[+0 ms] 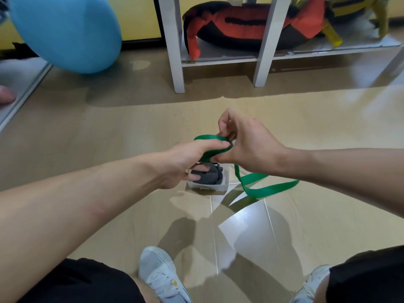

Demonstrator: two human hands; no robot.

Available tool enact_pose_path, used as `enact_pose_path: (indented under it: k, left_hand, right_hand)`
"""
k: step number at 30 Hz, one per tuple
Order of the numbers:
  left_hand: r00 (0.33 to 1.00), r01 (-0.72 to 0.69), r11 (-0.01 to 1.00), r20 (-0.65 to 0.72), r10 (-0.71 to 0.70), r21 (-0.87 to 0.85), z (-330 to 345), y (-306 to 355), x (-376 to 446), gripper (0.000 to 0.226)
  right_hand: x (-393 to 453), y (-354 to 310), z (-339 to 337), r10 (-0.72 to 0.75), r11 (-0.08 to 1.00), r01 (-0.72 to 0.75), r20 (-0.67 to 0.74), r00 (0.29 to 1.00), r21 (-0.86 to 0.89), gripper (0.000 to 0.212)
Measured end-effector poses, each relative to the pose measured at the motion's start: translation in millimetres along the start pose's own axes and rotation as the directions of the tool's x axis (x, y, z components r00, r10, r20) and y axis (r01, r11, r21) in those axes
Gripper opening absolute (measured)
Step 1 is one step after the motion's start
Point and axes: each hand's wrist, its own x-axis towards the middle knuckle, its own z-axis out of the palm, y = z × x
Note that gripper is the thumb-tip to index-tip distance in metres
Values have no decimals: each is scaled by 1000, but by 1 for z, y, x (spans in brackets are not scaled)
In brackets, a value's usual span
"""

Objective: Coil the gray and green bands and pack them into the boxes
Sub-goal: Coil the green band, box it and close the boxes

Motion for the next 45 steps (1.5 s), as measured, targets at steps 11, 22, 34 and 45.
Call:
enact_pose_path:
  k: [11, 22, 34, 45]
  left_hand:
    - [994, -89, 984, -76, 78, -152, 2, -1, 8, 51]
    - [998, -66, 954, -3, 68, -293, 4, 3, 1, 44]
    - [972, -79, 995, -216, 92, 66, 18, 1, -5, 55]
    - [992, -121, 987, -54, 116, -109, 10, 9, -5, 35]
  right_hand:
    - [0, -6, 1, -9, 990, 19, -68, 998, 142, 56]
    - [-2, -11, -12, 88, 985, -78, -60, 994, 152, 39]
    - [-8, -18, -2, -53, 992, 49, -30, 998, -119, 36]
    - [-7, -7, -19, 4, 987, -12, 47, 999, 158, 54]
